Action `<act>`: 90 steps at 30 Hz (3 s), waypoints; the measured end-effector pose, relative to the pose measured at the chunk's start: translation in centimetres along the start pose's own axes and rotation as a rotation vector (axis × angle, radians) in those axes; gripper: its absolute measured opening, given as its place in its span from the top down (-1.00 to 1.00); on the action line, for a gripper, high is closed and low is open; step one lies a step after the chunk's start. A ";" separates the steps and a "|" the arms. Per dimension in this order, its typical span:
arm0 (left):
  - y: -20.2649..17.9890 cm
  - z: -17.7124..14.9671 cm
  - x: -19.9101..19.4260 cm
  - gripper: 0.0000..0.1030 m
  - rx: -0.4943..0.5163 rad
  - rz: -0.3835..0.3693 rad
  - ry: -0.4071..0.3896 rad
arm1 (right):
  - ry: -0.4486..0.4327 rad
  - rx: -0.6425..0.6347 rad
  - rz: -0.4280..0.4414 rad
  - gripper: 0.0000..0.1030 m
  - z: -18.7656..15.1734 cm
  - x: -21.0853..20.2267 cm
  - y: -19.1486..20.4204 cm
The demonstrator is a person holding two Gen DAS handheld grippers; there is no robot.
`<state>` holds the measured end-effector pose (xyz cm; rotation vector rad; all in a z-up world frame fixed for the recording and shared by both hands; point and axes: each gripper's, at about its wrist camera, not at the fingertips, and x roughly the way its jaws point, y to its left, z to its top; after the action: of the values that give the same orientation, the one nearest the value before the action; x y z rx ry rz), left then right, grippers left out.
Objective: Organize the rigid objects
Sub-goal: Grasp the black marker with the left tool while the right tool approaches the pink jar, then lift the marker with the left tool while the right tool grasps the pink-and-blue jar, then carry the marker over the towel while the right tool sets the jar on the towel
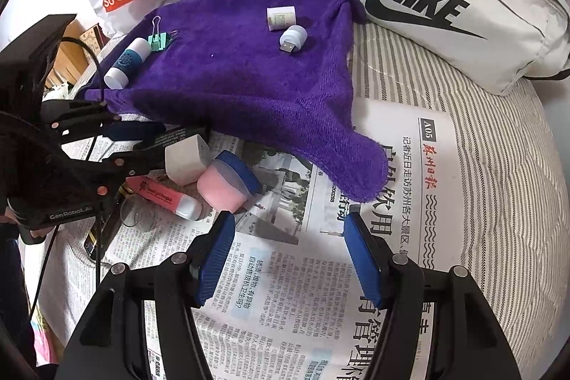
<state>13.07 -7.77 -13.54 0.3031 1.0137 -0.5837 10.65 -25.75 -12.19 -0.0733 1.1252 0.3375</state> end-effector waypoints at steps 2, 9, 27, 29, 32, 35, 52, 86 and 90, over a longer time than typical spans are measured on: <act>0.4 -1.0 -0.6 0.52 -0.040 0.013 0.003 | -0.008 -0.003 0.004 -0.23 0.0 -0.2 0.2; 3.1 -5.1 -3.3 0.53 -0.209 0.061 -0.013 | -0.023 -0.021 0.010 -0.23 0.2 -0.5 1.2; 4.9 -6.4 -4.3 0.56 -0.335 0.132 0.004 | -0.047 -0.049 0.024 -0.23 0.8 0.5 2.4; 5.2 -7.0 -4.6 0.56 -0.366 0.114 -0.001 | -0.045 -0.090 0.009 -0.23 0.9 1.0 2.8; 5.3 -7.5 -4.8 0.55 -0.385 0.101 -0.011 | -0.051 -0.142 -0.038 -0.22 1.0 1.8 3.3; 5.5 -7.7 -4.8 0.55 -0.407 0.087 -0.023 | -0.053 -0.160 -0.053 -0.21 1.2 2.5 3.4; 4.4 -7.8 -4.6 0.53 -0.380 0.163 -0.031 | -0.108 -0.139 -0.019 0.29 0.3 2.1 2.9; 5.8 -5.3 -8.3 0.57 -0.474 0.101 -0.113 | -0.170 -0.086 0.057 0.30 3.7 -2.0 1.9; 6.1 -4.3 -8.8 0.57 -0.462 0.104 -0.125 | -0.180 -0.088 0.060 0.30 4.5 -2.1 1.8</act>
<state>10.19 2.09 -8.25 -0.0884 0.9752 -0.2580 13.24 -23.50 -8.11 -0.0848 0.9360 0.4386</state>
